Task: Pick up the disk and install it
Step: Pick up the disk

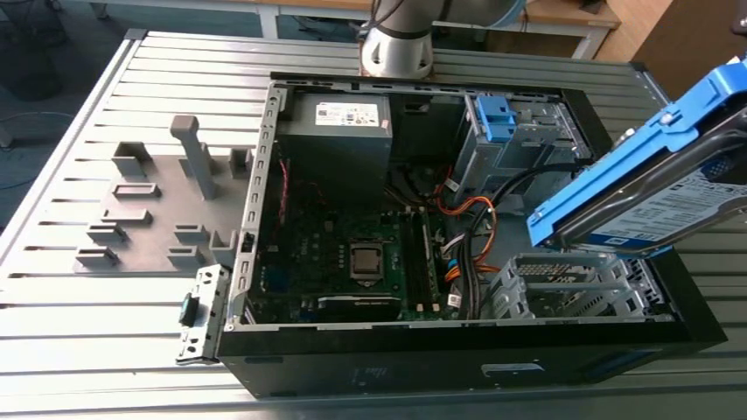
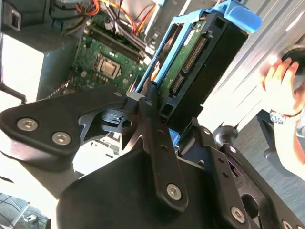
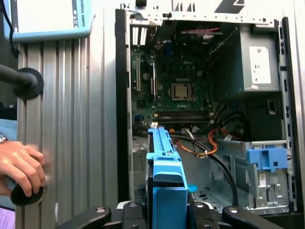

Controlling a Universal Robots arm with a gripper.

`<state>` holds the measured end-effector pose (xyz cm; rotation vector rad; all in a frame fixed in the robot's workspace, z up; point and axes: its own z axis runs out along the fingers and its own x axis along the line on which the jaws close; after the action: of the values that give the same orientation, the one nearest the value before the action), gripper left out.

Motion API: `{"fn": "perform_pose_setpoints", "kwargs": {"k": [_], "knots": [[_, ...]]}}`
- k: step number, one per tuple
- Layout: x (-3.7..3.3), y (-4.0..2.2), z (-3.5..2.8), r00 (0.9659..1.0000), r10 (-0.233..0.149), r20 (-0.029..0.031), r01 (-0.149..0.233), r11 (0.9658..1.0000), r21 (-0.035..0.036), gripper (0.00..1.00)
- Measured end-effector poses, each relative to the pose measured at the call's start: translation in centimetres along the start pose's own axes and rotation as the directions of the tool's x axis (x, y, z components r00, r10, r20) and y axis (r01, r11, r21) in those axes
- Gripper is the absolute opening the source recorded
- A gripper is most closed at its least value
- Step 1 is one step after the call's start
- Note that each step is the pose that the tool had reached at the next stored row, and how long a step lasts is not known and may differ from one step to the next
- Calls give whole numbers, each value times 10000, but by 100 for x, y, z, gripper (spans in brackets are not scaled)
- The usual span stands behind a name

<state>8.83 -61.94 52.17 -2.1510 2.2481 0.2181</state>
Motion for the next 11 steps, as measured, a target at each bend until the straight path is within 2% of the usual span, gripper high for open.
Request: {"fn": "perform_pose_setpoints", "kwargs": {"k": [8,11], "knots": [[-96,-315,131,10000,10,-3,-10,10000,-81,36],[-103,-378,183,10000,11,-2,-11,10000,-95,36]]}}
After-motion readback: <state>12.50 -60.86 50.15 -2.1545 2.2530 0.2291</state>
